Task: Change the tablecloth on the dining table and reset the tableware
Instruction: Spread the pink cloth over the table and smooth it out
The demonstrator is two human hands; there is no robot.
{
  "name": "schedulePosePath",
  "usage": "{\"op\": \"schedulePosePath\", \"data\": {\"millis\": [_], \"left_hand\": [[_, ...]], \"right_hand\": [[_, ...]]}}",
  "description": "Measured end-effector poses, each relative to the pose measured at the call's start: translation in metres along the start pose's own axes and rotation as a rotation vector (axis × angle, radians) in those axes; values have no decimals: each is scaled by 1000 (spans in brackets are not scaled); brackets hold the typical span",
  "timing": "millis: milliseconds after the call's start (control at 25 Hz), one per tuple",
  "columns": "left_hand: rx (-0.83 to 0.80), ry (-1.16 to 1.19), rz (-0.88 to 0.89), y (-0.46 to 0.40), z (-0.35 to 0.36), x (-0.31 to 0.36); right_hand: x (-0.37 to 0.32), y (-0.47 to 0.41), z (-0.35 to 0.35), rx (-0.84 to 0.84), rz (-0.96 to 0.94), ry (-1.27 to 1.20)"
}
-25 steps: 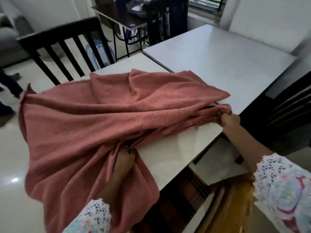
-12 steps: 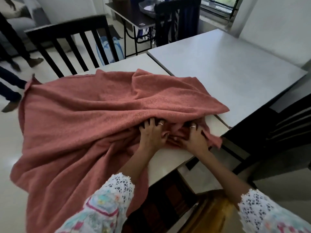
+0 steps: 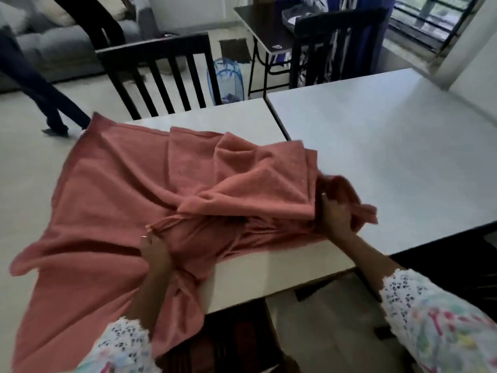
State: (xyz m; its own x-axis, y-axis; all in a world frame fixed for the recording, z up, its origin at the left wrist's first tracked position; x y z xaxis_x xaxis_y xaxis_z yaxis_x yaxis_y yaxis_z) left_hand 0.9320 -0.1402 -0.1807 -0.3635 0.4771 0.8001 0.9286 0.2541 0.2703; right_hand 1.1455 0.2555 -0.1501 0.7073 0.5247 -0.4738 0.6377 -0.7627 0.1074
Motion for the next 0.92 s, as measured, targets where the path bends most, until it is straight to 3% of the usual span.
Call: {"op": "schedulePosePath", "data": {"millis": [80,120,240,280,320,480,600,720,800,840,880,920], "left_hand": [[102,-134,26,-17,-36,-10],[69,-247,88,-20,-42,-6],[-263,-624,457,13,-5,19],[-358,-671,482,31,14,25],[-420,-652,468,47,28,31],[-315,-599,403,61,50,54],[-208,-679,432,47,47,69],[-33,-537,511,37,27,113],[-251,-282,482,36,34,131],[-313,-281,506,35,31,135],[-322,-232,614,30,30,143],[-525,-188,476,22,31,125]], "right_hand": [[23,-29,-27,37,6,209],[34,-43,-36,-6,44,261],[22,-40,-29,-566,90,452],[7,-32,-21,-695,107,426],[-11,-31,-12,-708,81,346],[-56,-53,-5,-213,-31,-127],[-35,-48,43,-350,0,-79],[-46,-72,17,-117,-113,-228],[-53,-95,-31,148,-89,-377],[-59,-103,-58,269,-140,-424],[-59,-108,-77,339,-213,-464],[-54,-113,-94,362,-282,-464]]}}
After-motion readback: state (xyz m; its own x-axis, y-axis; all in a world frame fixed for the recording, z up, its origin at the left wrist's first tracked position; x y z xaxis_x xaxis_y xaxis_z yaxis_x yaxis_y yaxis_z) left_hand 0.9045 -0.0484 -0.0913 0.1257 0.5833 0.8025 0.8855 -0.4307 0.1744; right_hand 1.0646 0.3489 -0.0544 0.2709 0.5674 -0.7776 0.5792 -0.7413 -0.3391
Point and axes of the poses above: each hand's wrist, its own y-axis away from the middle knuckle, its own z-axis out of the palm, x = y × z, the point moved 8 cm from there along -y, towards the middle knuckle, and after that the axes turned 15 degrees about -y, right-handed, at the moved point
